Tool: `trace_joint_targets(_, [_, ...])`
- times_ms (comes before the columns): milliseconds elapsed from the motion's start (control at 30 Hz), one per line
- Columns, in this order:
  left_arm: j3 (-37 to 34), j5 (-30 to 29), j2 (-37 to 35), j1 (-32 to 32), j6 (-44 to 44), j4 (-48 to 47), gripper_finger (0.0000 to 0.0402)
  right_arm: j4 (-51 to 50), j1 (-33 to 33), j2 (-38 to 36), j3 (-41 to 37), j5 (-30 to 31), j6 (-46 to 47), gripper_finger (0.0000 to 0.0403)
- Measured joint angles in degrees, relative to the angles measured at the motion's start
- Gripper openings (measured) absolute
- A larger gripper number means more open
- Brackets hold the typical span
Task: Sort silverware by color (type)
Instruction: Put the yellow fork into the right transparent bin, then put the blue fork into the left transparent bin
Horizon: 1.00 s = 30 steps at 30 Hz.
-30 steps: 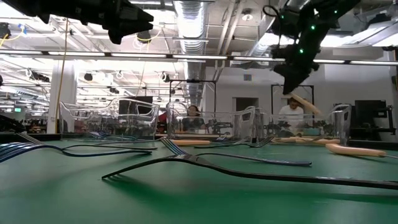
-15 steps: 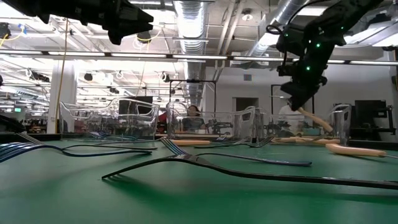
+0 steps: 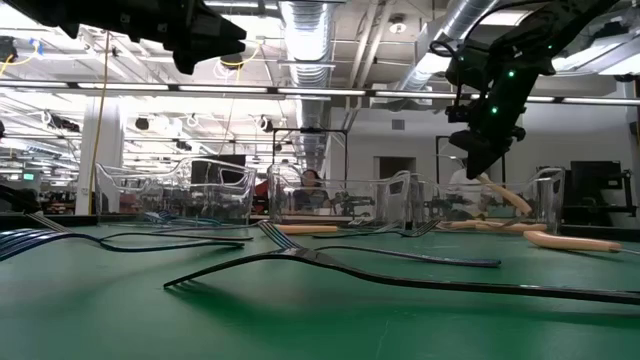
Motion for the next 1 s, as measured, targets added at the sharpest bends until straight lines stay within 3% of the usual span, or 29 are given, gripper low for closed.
trace_joint_targets(333, [0.0, 0.0, 0.0, 0.0, -0.5, -0.1, 0.0144, 1.5, 0.0, 9.1, 0.0, 0.0, -0.7, 0.0075])
trace_joint_targets(500, [0.0, -1.3, 0.0, 0.0, -1.1, 0.0, 0.0144, 1.9, 0.0, 10.3, 0.1, 0.0, -1.1, 0.0092])
trace_joint_targets(833, [0.0, -1.7, 0.0, 0.0, -1.2, 0.0, 0.0144, 2.1, -0.3, 4.4, 1.4, -1.5, -1.1, 0.0197])
trace_joint_targets(1000, [0.0, -2.1, -0.2, 0.0, -1.2, 0.0, 0.0144, 2.2, -0.1, -0.8, 3.1, -1.7, -1.1, 0.0216])
